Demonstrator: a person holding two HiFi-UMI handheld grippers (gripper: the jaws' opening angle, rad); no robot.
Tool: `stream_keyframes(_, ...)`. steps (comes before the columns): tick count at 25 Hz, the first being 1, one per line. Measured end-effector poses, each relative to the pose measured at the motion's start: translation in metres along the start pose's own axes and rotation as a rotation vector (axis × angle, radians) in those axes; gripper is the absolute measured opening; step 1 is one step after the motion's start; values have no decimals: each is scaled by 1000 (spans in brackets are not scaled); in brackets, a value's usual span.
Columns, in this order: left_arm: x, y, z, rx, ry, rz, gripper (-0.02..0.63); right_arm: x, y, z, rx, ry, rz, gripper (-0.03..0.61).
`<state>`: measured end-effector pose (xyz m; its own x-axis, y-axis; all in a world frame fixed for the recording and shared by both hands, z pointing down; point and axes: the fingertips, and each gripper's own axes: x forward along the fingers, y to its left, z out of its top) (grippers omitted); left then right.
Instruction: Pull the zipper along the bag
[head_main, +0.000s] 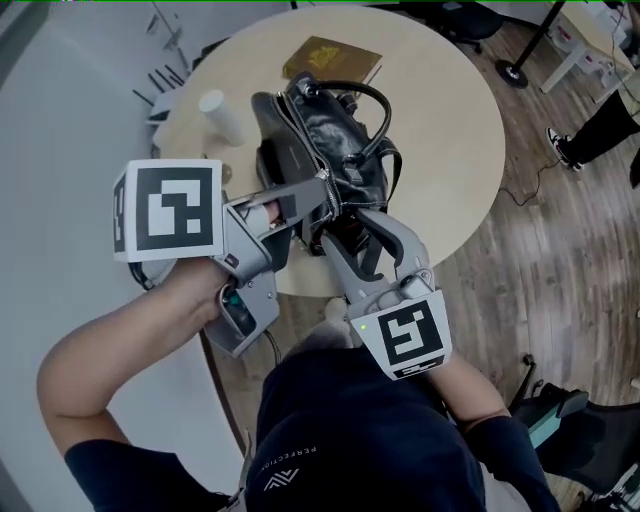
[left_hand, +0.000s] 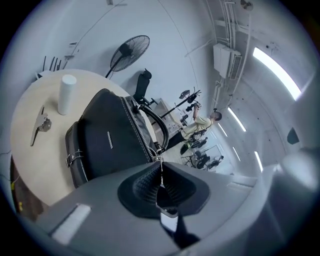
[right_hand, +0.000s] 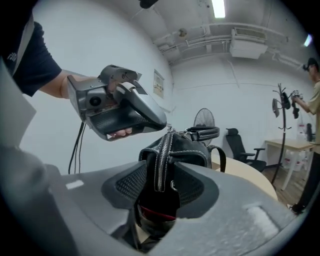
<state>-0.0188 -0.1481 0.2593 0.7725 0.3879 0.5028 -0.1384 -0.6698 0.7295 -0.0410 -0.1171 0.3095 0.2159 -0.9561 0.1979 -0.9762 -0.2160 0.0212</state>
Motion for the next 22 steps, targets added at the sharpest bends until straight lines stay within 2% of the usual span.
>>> stream_keyframes(4, 1, -2, 4, 49, 42, -66, 21, 7, -2, 6, -16, -19, -175, 196)
stream_keyframes(7, 2, -1, 3, 73, 73, -100, 21, 5, -3, 4, 18, -31, -261, 219)
stream_keyframes(8, 3, -1, 3, 79, 82, -107, 21, 4, -4, 4, 27, -34, -277, 249)
stream_keyframes(16, 5, -1, 0, 94, 124, -118, 20, 11, -6, 6, 29, -16, -253, 264)
stream_keyframes(22, 5, -1, -4, 95, 140, -91, 21, 12, -8, 6, 18, -8, -209, 221)
